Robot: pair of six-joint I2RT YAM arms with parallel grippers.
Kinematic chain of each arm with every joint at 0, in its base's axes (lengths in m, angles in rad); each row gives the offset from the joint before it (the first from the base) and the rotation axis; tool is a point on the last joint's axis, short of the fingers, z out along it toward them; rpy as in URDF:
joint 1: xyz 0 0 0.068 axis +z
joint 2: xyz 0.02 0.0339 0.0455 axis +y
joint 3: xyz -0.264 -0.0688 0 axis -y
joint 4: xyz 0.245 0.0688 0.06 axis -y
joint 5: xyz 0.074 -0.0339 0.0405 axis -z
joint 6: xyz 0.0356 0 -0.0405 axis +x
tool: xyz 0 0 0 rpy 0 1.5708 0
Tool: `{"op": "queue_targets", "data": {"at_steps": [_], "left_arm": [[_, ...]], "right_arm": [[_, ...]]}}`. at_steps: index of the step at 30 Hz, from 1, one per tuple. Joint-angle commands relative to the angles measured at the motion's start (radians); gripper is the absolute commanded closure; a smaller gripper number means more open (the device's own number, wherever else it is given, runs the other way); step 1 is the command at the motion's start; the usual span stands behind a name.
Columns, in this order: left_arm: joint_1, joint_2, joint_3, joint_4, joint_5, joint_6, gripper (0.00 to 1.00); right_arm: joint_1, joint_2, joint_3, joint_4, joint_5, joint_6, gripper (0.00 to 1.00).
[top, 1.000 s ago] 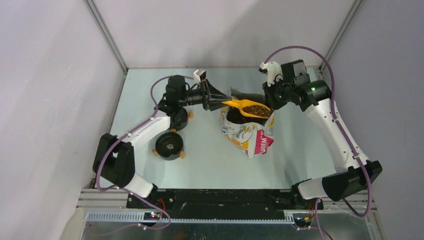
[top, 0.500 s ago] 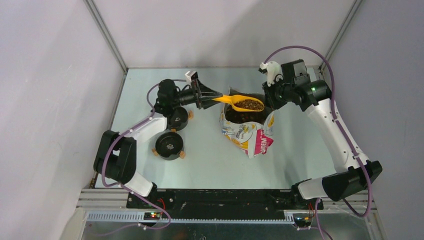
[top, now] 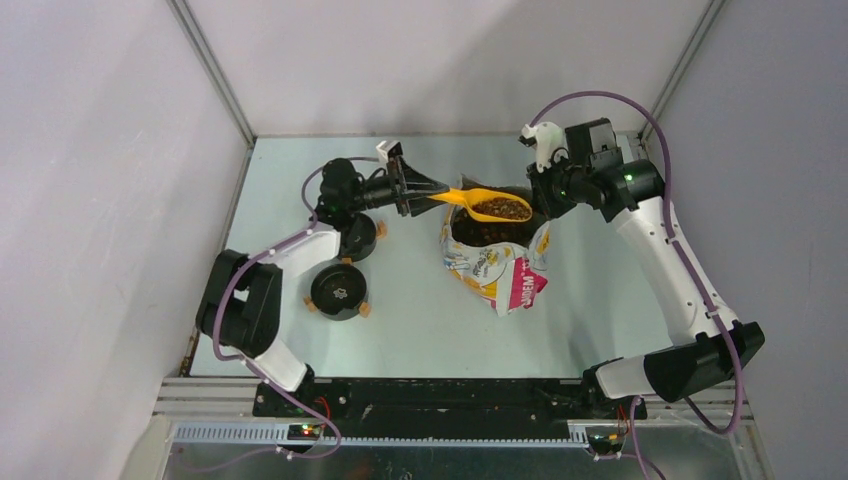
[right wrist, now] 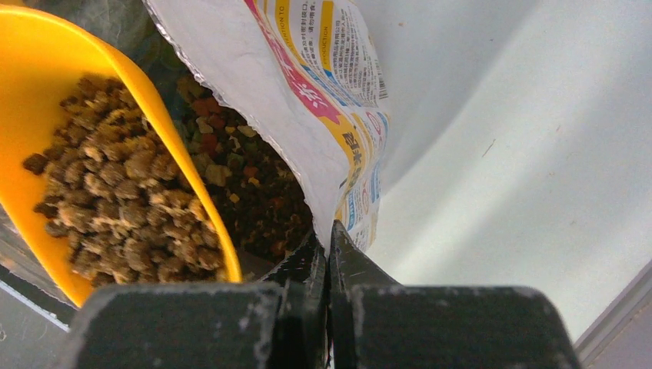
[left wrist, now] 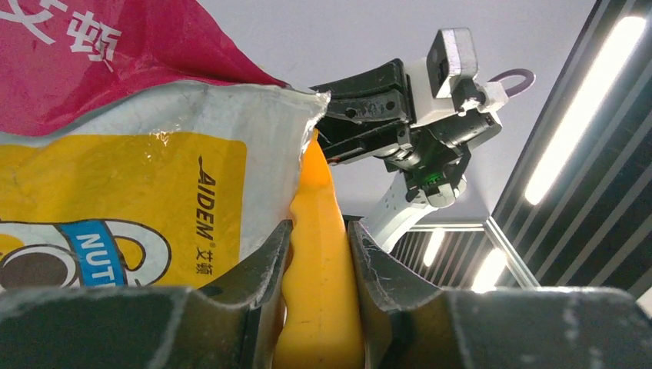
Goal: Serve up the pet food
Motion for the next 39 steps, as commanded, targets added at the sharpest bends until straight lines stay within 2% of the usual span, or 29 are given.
{"op": "queue_targets", "data": {"at_steps": [1, 12, 24, 39], "left_arm": [[0.037, -0.076, 0.019, 0.004, 0.022, 0.027, 1.00], [0.142, -0.191, 0.007, -0.109, 0.020, 0.086, 1.00], [0.397, -0.269, -0.046, -0.156, 0.012, 0.109, 1.00], [0.689, -0.433, -0.303, -0.219, -0.014, 0.191, 1.00]], "right_arm": [[-0.022, -0.077, 0.034, 0.060, -0.037, -0.007, 1.00], [-0.040, -0.071, 0.021, 0.078, -0.056, 0.005, 1.00], [-0.047, -0.081, 0.013, 0.085, -0.079, -0.004, 1.00], [-0.048, -0.156, -0.027, 0.107, -0.119, 0.018, 1.00]]}}
